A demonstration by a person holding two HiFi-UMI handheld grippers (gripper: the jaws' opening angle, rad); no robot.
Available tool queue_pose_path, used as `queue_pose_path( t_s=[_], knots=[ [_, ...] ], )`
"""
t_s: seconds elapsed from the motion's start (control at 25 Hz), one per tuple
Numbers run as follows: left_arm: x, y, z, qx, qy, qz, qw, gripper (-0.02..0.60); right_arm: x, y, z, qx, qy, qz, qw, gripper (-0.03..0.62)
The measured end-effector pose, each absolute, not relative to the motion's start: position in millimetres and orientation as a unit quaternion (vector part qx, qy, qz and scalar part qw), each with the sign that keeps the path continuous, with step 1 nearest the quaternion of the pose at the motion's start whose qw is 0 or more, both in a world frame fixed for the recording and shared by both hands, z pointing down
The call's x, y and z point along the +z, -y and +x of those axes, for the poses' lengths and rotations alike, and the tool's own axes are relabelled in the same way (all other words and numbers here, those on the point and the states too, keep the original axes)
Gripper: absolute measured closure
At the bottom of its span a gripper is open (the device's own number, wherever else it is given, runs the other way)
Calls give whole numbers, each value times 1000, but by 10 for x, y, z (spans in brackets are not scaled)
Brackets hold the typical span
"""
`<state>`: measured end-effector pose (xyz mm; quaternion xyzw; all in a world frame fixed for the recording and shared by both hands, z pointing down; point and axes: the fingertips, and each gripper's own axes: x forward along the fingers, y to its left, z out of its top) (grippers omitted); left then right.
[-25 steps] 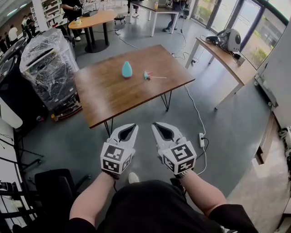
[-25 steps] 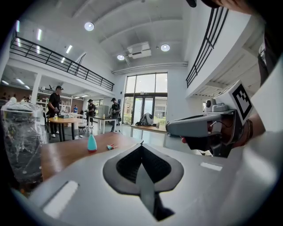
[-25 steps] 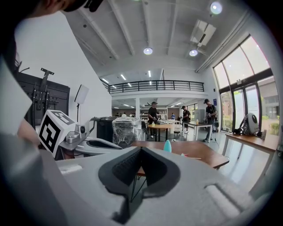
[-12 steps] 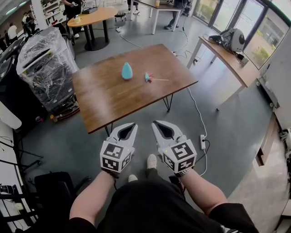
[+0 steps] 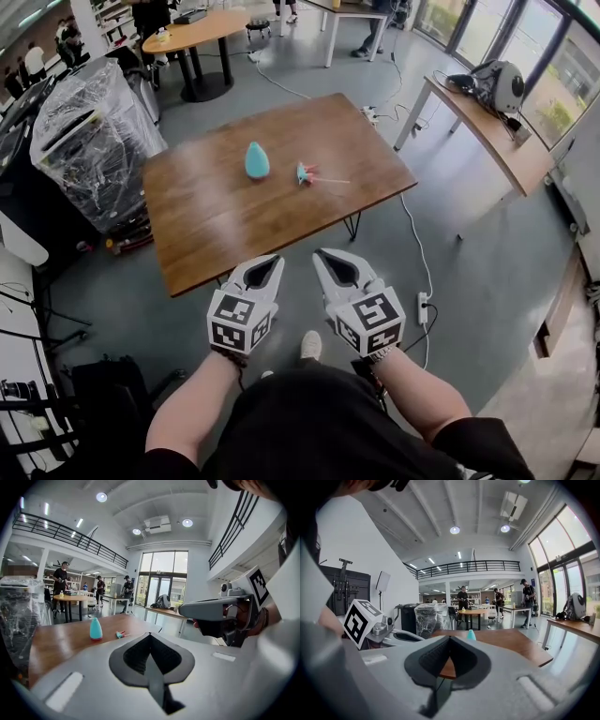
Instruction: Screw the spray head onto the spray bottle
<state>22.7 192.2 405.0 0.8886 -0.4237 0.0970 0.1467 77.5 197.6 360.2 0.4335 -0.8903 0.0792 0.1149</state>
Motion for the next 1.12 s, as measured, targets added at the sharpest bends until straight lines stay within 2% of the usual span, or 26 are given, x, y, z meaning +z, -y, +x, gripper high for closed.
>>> queue_pose_path(
  t_s=[0.44, 1.12],
  knots=[
    [4099, -1315, 586, 100, 455, 870, 160, 565, 3648, -1344, 1121, 83, 906, 398, 118, 602],
    [4291, -491, 526, 109, 429, 878, 180, 565, 3754, -596, 1113, 92, 892, 423, 134, 602]
  ],
)
